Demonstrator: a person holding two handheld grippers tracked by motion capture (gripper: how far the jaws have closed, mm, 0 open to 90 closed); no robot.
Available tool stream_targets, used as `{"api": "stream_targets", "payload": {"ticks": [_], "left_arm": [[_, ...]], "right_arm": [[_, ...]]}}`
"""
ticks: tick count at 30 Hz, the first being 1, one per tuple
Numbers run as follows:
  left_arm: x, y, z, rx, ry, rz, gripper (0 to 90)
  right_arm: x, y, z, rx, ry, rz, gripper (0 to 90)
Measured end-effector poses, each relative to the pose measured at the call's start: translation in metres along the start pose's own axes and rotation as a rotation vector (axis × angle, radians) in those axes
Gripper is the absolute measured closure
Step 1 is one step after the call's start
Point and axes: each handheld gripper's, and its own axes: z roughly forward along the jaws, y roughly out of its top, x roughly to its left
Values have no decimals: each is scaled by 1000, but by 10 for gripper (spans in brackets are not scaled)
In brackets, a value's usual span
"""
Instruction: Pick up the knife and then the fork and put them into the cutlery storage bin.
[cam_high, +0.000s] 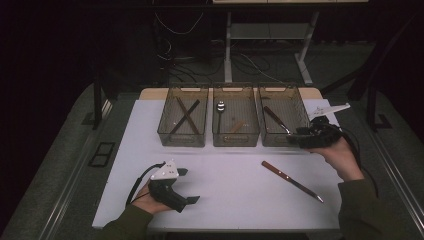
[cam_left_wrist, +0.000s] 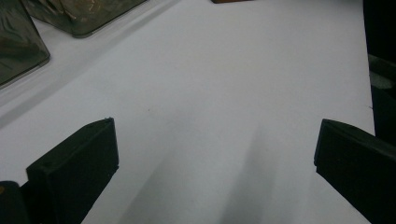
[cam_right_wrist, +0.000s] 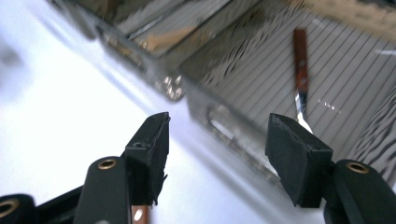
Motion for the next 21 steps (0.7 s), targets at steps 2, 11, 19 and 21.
{"api": "stream_targets", "payload": {"ticks": [2, 11, 19, 21], "left_arm": [[0, 0, 0, 1, 1, 0, 0], [0, 0, 0, 0, 2, 1, 0], [1, 0, 0, 2, 3, 1, 0], [1, 0, 0, 3, 3, 0, 0]], "right_arm": [[5, -5, 0, 17, 12, -14, 399], [29, -23, 9, 182, 7, -90, 441], [41, -31, 26, 356, 38, -141, 500], [43, -32, 31, 401, 46, -152, 510]]}}
